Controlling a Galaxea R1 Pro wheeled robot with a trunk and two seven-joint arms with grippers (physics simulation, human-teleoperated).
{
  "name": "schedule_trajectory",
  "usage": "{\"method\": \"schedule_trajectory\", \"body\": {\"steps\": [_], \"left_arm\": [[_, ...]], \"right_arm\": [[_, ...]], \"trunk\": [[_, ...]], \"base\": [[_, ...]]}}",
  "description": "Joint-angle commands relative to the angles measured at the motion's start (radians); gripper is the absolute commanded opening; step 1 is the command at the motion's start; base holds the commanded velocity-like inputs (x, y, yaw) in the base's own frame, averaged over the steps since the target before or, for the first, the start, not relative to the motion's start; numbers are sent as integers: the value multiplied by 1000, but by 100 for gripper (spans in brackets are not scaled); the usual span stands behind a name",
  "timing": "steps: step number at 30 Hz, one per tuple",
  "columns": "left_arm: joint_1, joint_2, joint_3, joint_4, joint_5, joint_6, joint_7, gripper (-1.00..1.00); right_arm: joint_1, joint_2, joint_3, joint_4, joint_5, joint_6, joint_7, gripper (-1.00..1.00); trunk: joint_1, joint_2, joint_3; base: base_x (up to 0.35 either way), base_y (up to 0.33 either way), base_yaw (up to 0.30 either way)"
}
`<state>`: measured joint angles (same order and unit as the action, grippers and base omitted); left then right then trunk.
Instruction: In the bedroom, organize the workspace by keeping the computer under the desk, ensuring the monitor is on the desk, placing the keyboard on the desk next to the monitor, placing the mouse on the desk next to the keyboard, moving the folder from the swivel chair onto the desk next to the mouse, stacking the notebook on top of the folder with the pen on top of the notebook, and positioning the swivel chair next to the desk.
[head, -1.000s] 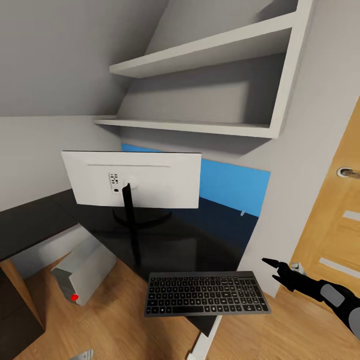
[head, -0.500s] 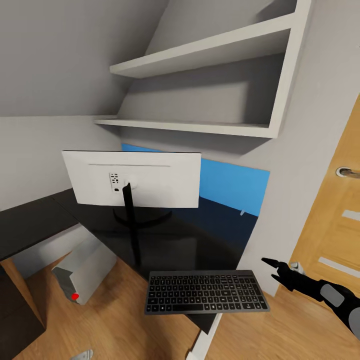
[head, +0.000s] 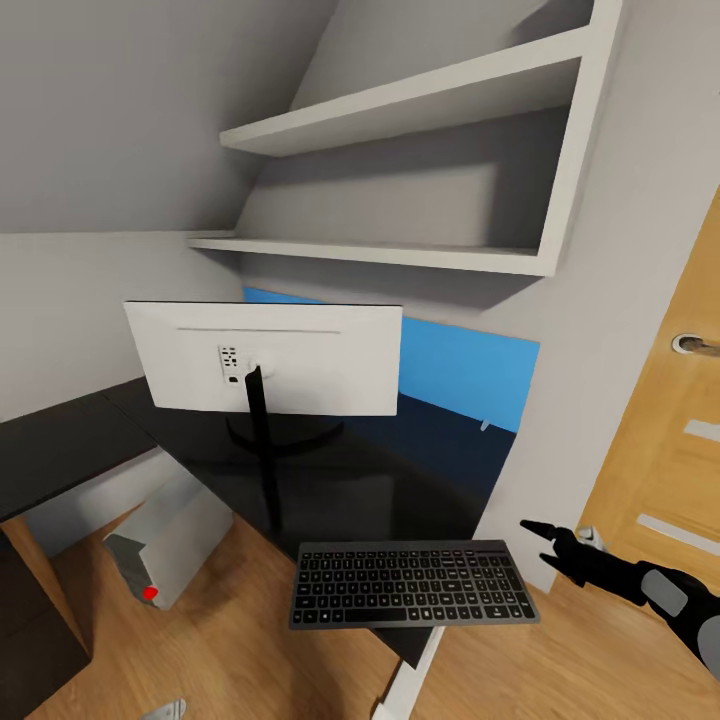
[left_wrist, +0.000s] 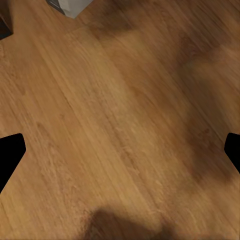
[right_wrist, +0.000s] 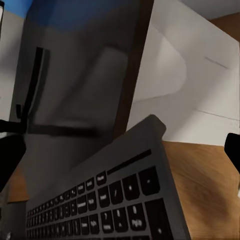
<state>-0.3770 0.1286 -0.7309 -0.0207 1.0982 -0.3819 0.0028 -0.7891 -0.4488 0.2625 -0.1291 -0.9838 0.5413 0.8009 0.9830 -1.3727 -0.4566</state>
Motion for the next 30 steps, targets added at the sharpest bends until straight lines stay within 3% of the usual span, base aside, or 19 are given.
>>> {"method": "schedule_trajectory", "body": {"steps": [1, 14, 27, 30], "left_arm": [[0, 0, -8, -1, 9, -2, 0, 100], [0, -4, -8, -1, 9, -3, 0, 100], [0, -6, -8, -1, 9, -2, 0, 100], [0, -6, -8, -1, 9, -2, 0, 100]], "right_arm": [[-1, -1, 7, 0, -10, 13, 1, 100], [-1, -1, 6, 0, -9, 79, 1, 100], [-1, -1, 7, 1, -9, 86, 1, 100], [-1, -1, 8, 1, -8, 86, 1, 100]], "trunk": [[0, -1, -1], [0, -1, -1], [50, -92, -42], [50, -92, -42]], "base": [[0, 0, 0], [0, 0, 0], [0, 0, 0], [0, 0, 0]]}}
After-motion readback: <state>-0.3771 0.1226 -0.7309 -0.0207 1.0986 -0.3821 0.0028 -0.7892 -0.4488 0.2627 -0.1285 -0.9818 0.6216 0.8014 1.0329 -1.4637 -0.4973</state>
